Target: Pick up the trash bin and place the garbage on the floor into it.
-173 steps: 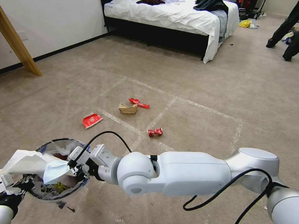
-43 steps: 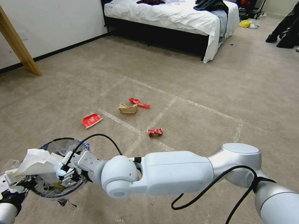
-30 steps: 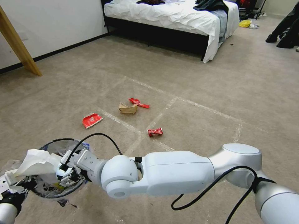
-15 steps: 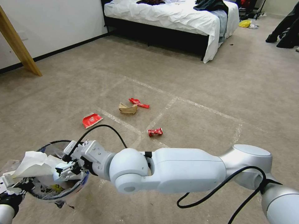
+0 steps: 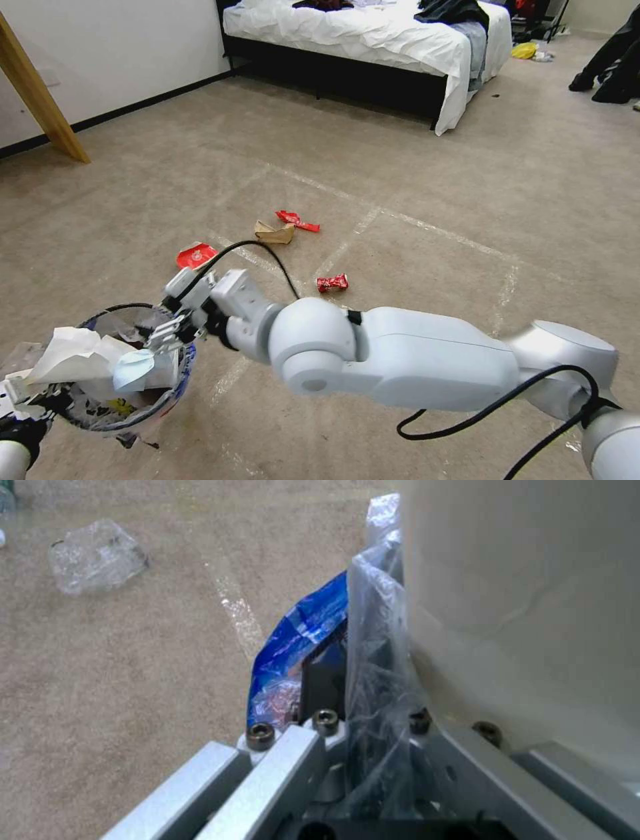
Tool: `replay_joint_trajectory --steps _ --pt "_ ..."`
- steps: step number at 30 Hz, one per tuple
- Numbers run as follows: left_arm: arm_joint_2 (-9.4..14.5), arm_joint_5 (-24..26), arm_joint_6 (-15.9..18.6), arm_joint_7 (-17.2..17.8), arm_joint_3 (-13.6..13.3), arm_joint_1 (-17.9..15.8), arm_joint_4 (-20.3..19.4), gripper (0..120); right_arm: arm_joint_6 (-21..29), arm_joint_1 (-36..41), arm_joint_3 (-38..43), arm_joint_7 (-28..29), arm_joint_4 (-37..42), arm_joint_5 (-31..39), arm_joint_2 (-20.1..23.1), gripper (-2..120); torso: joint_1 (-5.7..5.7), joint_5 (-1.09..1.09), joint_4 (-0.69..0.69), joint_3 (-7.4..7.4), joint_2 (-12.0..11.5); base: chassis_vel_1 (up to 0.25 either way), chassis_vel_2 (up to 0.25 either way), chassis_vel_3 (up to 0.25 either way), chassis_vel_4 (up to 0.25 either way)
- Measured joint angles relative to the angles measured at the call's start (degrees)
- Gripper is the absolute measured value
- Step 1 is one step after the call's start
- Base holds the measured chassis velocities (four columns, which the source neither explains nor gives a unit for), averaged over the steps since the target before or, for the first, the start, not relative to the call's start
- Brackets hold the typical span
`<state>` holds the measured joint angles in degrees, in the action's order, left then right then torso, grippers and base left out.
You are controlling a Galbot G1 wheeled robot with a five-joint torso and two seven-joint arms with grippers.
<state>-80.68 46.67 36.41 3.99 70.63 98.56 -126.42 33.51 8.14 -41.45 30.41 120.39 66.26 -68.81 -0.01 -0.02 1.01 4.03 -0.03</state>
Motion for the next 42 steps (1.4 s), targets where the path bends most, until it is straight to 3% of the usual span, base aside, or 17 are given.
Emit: replay_joint_trajectory --steps 6,17,18,19,22,27,30,34,36,39,42 --pt "0.1 0.0 0.0 0.0 0.3 0.6 -0.1 1 -1.4 3.5 7.7 -0.8 2.4 -0.3 4.8 100 0.00 0.00 0.00 0.00 0.0 0.000 0.000 0.000 0.000" --pt "0.5 0.8 0.0 0.0 0.8 0.9 -1.2 1 -6.8 13.0 21.4 -4.2 3.7 -3.6 8.4 100 0.00 0.00 0.00 0.00 0.0 0.000 0.000 0.000 0.000" --pt "0.5 0.9 0.0 0.0 0.9 0.9 -1.4 1 -10.0 16.3 25.4 -6.3 3.8 -5.5 9.2 100 0.00 -0.01 0.02 0.00 0.0 0.000 0.000 0.000 0.000" --pt "0.5 0.9 0.0 0.0 0.9 0.9 -1.4 1 -10.0 16.3 25.4 -6.3 3.8 -5.5 9.2 100 0.00 -0.01 0.02 0.00 0.0 0.000 0.000 0.000 0.000" --pt "0.7 1.0 0.0 0.0 1.2 1.1 -1.8 1 -19.3 23.1 34.4 -11.1 3.2 -10.2 10.1 100 0.01 -0.01 -0.01 0.00 0.0 0.000 0.000 0.000 0.000" --pt "0.9 1.4 0.0 0.0 1.4 1.2 -1.9 1 -22.8 27.4 40.1 -12.9 3.4 -12.0 9.8 100 0.00 -0.01 0.00 0.00 0.0 0.000 0.000 0.000 0.000" --pt "0.7 1.9 0.0 0.0 1.6 1.0 -2.0 1 -27.1 34.6 48.7 -15.1 3.9 -16.3 9.2 100 0.00 0.00 -0.01 0.00 0.0 0.000 0.000 0.000 0.000" --pt "0.5 2.0 0.0 0.0 1.6 0.8 -2.3 1 -29.2 39.2 53.7 -16.4 4.4 -19.0 9.2 100 0.00 0.00 0.00 0.00 0.0 0.000 0.000 0.000 0.000" --pt "0.0 2.4 0.0 0.1 1.6 0.5 -2.9 1 -33.2 44.6 60.1 -18.9 4.9 -24.5 8.3 100 0.00 -0.01 0.01 0.00 0.0 0.000 0.000 0.000 0.000" --pt "-0.1 2.4 0.0 0.1 1.6 0.5 -3.1 1 -35.4 46.9 62.8 -20.4 5.2 -27.5 7.7 100 0.00 -0.01 0.01 0.00 0.0 0.000 0.000 0.000 0.000" --pt "-0.4 2.3 -0.1 0.1 1.5 0.8 -3.4 1 -43.3 56.8 69.8 -25.6 7.2 -35.4 4.9 100 0.00 0.00 0.00 0.00 0.0 0.000 0.000 0.000 0.000"
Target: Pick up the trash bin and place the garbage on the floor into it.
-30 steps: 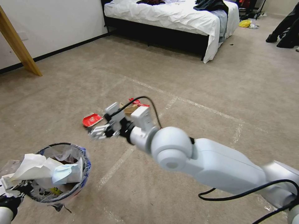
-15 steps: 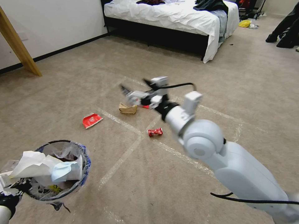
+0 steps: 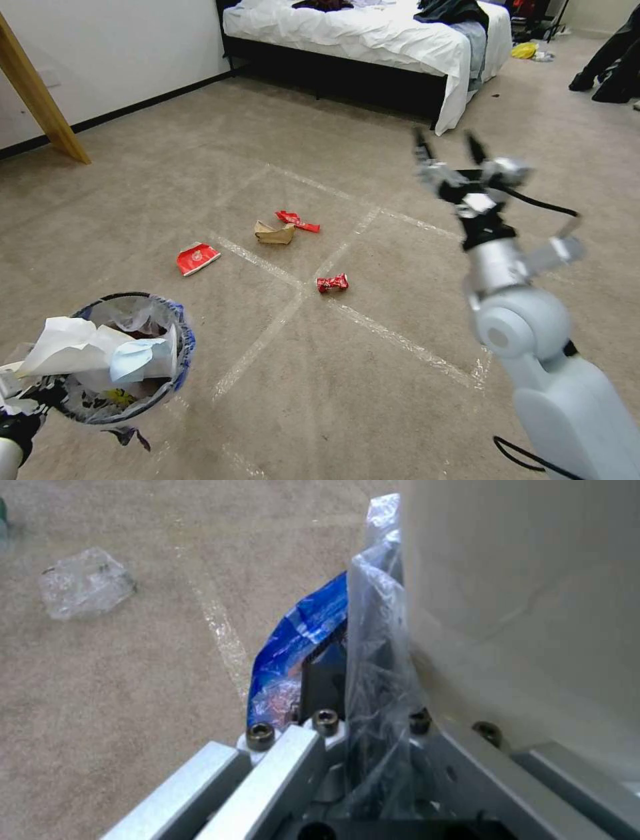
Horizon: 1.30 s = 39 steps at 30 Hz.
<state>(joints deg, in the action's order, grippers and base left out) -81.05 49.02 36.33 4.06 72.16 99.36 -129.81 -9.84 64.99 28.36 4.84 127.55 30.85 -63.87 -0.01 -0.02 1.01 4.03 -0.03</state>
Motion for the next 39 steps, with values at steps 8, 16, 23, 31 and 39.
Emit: replay_joint_trajectory --steps 8,16,23,31,39 --pt "-0.4 0.1 -0.2 -0.2 0.0 0.7 -0.5 1 -6.4 12.5 5.0 -0.3 0.5 -6.2 -4.9 100 0.00 -0.01 0.00 0.00 0.0 0.000 0.000 0.000 0.000" --pt "-0.9 -0.1 -0.4 -0.3 -0.2 1.4 -1.7 1 -8.0 17.9 8.5 3.1 1.0 -12.2 -5.0 100 0.00 0.01 -0.02 0.00 0.0 0.000 0.000 0.000 0.000" --pt "-1.0 -0.1 -0.4 -0.4 -0.1 1.9 -2.0 1 -7.3 19.6 7.6 4.3 0.1 -14.9 -6.0 100 0.00 0.01 0.00 0.00 0.0 0.000 0.000 0.000 0.000" --pt "-0.8 0.3 -0.6 -0.5 0.2 2.3 -2.0 1 -7.1 19.9 6.2 4.8 -1.8 -16.5 -6.6 100 0.00 0.01 0.00 0.00 0.0 0.000 0.000 0.000 0.000" --pt "-0.8 0.3 -0.8 -0.6 0.2 2.4 -1.9 1 -7.0 19.7 5.8 4.9 -2.3 -16.5 -6.6 100 0.00 0.01 0.00 0.01 0.0 0.000 0.000 0.000 0.000"
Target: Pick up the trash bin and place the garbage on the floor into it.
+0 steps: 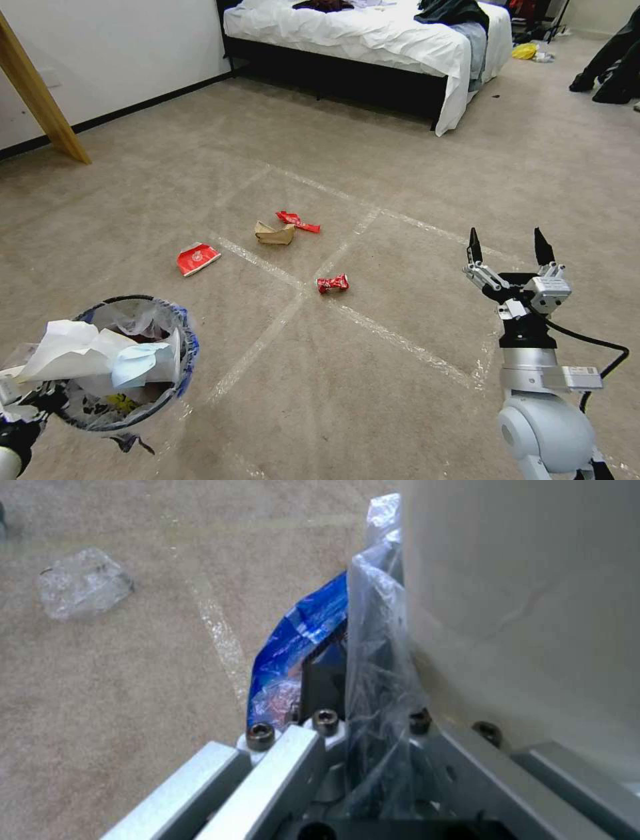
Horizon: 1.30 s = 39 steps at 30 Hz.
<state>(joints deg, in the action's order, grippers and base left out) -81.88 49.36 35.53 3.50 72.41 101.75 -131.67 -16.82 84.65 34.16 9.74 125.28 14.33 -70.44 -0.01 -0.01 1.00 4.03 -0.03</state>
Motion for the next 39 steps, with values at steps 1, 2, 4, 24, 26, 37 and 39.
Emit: replay_joint_trajectory --steps 1,2,4,24,26,37,39 --pt "0.0 0.0 0.0 0.0 0.0 0.0 0.0 1 0.0 -0.1 -0.1 0.0 -0.1 0.0 0.0 100 0.00 0.00 0.00 0.00 0.0 0.000 0.000 0.000 0.000" --pt "0.0 0.0 0.0 0.0 0.0 0.0 0.1 1 0.1 -0.4 -0.2 0.0 -0.2 0.1 0.1 100 0.00 0.00 0.00 0.00 0.0 0.000 0.000 0.000 0.000" --pt "0.1 0.0 0.0 0.0 0.0 0.0 0.1 1 0.1 -0.6 -0.3 0.0 -0.3 0.2 0.1 100 0.00 0.00 0.00 0.00 0.0 -0.031 0.019 0.029 -0.029" --pt "0.2 -0.1 0.0 0.0 0.1 -0.4 0.8 1 0.7 -2.0 -1.6 0.0 -1.8 0.5 0.7 100 0.00 0.00 0.01 0.00 0.0 -0.064 0.064 0.063 -0.072" --pt "0.2 -0.1 0.0 0.0 0.1 -0.4 0.9 1 0.9 -2.1 -1.7 0.0 -1.9 0.5 0.7 100 0.00 0.00 0.00 0.01 0.0 -0.044 0.055 0.074 -0.047" --pt "0.9 0.1 0.0 0.2 0.2 -1.2 1.7 1 1.4 -3.2 -1.9 0.0 -2.9 0.6 1.2 100 0.00 0.00 0.02 0.00 0.0 -0.083 0.072 0.076 -0.074" --pt "1.0 0.1 0.0 0.2 0.3 -1.2 1.8 1 1.4 -3.3 -2.0 0.0 -2.9 0.5 1.1 100 0.00 0.00 0.02 0.00 0.0 -0.109 0.099 0.105 -0.112"
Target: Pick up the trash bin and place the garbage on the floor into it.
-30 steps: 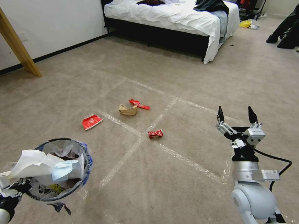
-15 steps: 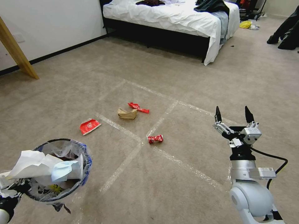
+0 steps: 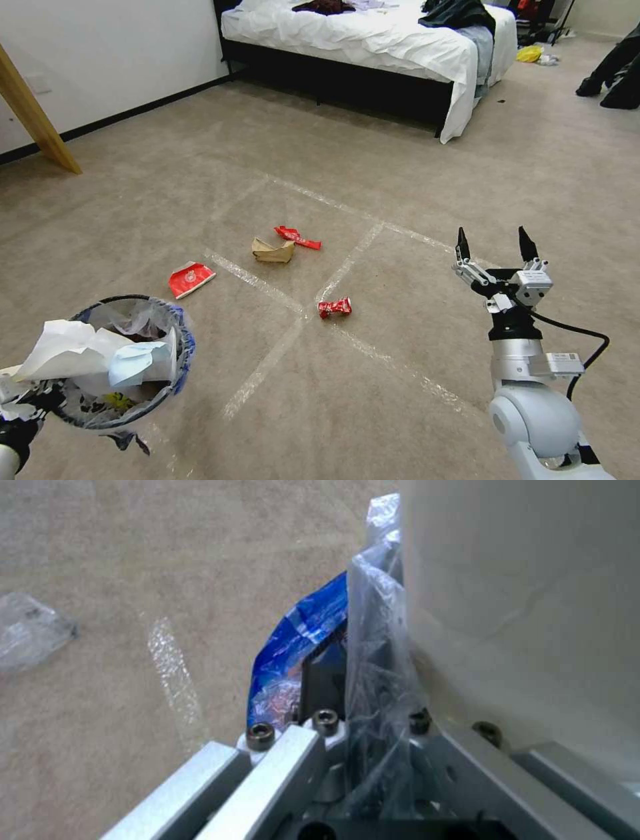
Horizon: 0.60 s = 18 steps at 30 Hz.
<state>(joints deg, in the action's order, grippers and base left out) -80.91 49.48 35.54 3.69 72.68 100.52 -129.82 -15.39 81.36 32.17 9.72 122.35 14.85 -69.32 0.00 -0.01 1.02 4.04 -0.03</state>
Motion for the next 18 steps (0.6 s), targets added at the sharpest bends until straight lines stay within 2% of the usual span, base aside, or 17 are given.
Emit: replay_joint_trajectory --steps 18 --pt "0.2 0.3 0.1 0.0 0.2 0.0 0.2 1 0.0 -0.2 -0.4 0.0 -0.6 -0.4 -0.2 100 0.00 0.00 -0.01 0.00 0.0 -0.104 0.110 0.111 -0.110"
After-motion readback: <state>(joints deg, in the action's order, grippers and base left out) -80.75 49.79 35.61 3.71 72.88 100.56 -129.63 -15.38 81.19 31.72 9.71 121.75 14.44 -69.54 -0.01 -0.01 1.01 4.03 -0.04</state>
